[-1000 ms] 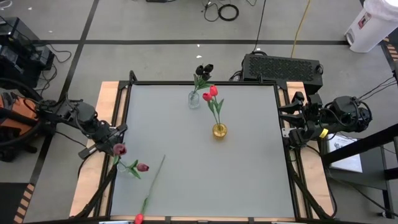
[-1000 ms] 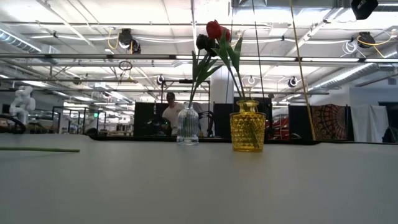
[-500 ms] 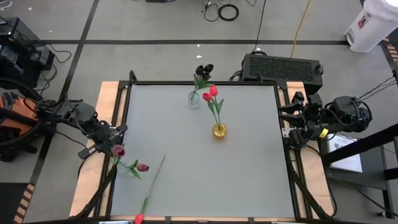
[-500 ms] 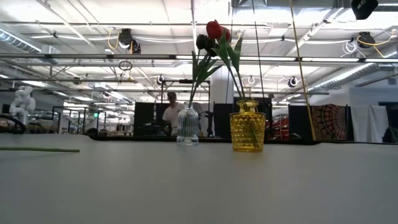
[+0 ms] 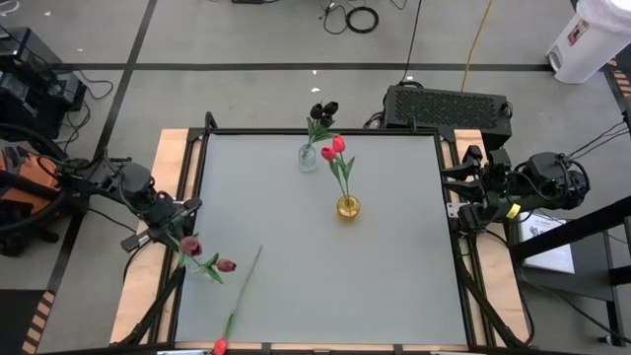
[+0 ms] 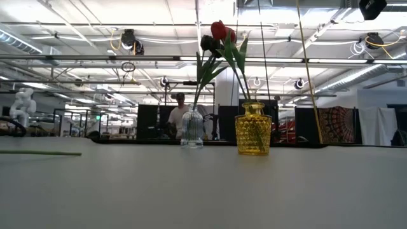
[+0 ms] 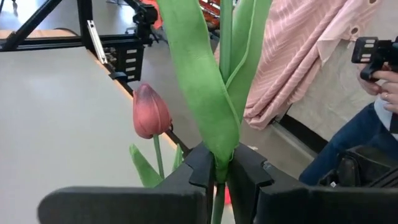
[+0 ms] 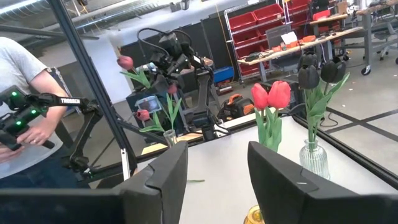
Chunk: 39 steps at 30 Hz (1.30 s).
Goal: Sort flowers into vase by color
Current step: Put the red tulip into the bottom transparent bin
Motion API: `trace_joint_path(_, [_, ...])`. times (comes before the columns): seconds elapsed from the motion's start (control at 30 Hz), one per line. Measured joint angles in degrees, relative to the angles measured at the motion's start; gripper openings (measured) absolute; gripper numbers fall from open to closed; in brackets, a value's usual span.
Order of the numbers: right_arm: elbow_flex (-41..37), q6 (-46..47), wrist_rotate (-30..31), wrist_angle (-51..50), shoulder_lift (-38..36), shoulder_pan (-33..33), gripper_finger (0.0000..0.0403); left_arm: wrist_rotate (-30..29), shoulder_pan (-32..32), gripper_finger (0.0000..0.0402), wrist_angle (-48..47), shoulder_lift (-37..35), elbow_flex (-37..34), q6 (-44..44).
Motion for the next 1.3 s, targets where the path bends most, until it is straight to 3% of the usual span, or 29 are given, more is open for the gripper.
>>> trace_joint_path(0.47, [0.0, 0.0, 0.0, 0.0, 0.0, 0.0, 0.0160, -0.3, 0.0, 0.0036, 4.4, 0.0, 0.0, -2.9])
trace_joint_path(0.67, [0.0, 0.0, 0.0, 0.0, 0.0, 0.0, 0.0160, -0.5, 0.0, 0.0008, 4.4, 0.0, 0.0, -2.5])
trace_joint_path(1.3, [0.0, 0.0, 0.0, 0.0, 0.0, 0.0, 0.0160, -1.8, 0.0, 0.0009, 6.3, 0.0, 0.0, -5.9])
